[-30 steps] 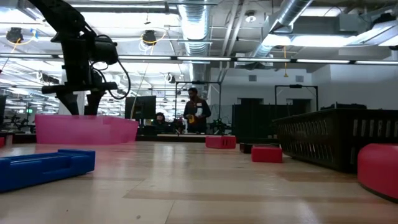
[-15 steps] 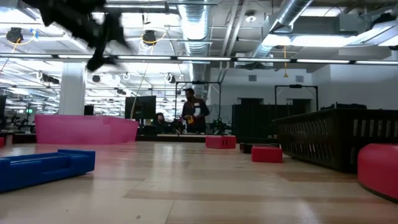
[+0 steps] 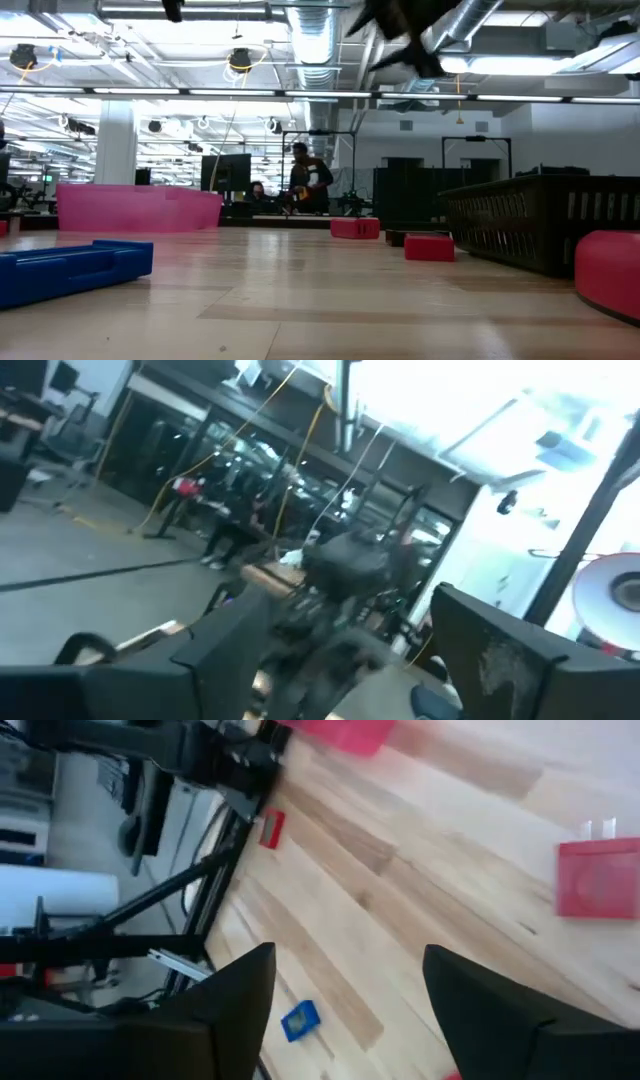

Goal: Pick & Place Office items
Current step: Put the red charger adapter into the pink bin

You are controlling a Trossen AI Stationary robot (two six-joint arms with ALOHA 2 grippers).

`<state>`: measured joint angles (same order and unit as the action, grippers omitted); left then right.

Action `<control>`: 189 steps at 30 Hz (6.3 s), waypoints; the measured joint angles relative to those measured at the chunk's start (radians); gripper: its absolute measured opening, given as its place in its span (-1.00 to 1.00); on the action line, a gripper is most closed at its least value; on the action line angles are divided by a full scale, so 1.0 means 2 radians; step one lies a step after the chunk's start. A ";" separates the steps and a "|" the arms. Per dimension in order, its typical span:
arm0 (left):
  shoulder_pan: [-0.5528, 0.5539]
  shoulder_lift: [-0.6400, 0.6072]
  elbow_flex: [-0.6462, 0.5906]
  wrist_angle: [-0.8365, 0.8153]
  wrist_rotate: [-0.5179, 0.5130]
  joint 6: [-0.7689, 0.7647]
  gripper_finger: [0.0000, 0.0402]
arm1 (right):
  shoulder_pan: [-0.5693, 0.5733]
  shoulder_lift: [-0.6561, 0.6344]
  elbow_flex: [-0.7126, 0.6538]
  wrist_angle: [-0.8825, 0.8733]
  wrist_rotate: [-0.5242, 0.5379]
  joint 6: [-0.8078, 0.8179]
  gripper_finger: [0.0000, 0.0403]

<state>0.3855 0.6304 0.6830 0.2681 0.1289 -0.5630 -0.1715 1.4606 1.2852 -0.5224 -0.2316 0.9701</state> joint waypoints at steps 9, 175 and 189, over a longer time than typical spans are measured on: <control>-0.016 -0.001 0.000 0.005 -0.005 0.004 0.66 | -0.020 0.146 -0.001 -0.017 -0.043 -0.022 0.50; -0.015 0.011 0.000 0.062 -0.047 -0.028 0.72 | -0.105 0.245 0.003 0.042 0.051 0.104 0.62; -0.020 0.010 0.000 0.089 -0.038 -0.038 0.72 | -0.087 0.276 0.014 -0.050 0.057 0.099 0.47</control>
<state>0.3463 0.6509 0.6831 0.4462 0.0528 -0.6397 -0.3446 2.0124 1.3124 -0.6222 -0.1176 1.1686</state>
